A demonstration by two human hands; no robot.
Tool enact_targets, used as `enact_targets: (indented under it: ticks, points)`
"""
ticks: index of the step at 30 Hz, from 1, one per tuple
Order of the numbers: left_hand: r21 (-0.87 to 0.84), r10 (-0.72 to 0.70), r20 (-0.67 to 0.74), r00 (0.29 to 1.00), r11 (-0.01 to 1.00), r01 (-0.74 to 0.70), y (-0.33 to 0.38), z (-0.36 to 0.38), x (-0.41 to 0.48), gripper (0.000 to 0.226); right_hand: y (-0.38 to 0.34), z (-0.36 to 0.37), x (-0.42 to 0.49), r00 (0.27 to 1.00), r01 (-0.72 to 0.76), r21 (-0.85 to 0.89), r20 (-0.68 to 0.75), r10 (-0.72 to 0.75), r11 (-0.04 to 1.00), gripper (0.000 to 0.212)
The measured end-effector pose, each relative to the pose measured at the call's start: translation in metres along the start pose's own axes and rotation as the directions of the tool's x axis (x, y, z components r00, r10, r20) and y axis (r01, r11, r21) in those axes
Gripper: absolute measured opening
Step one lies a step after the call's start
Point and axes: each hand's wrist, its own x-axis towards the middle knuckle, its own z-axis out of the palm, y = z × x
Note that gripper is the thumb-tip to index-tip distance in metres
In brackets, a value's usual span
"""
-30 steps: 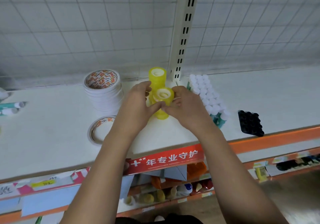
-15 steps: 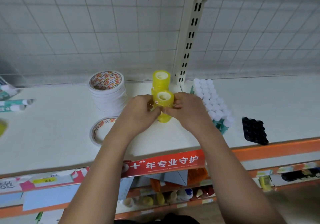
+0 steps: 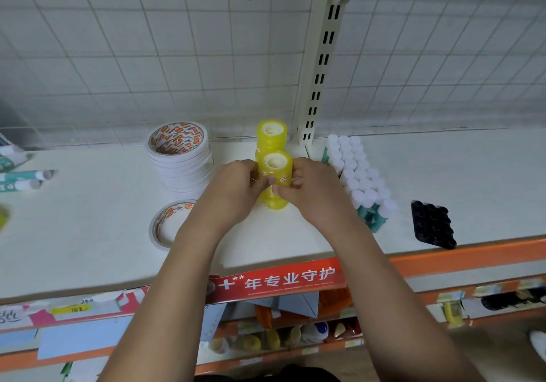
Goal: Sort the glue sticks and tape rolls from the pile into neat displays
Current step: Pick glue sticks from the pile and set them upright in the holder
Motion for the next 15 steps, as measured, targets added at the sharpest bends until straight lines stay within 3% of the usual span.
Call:
enact_targets:
  ticks: [5,10,15]
  points:
    - [-0.012,-0.033,0.01,0.999,0.999,0.033,-0.004,0.006,-0.005,0.026,-0.002,-0.002,-0.006,1.0,-0.002,-0.008,0.01,0.002,1.0,0.034]
    - [0.015,-0.075,-0.01,0.997,0.997,0.075,-0.005,0.011,-0.018,0.039,-0.003,-0.008,-0.024,1.0,-0.025,-0.12,-0.006,0.025,0.992,0.047]
    - [0.11,-0.093,-0.061,0.994,0.989,0.099,-0.009,-0.003,-0.038,0.018,-0.016,-0.01,-0.048,0.985,0.027,-0.188,-0.16,-0.058,0.982,0.026]
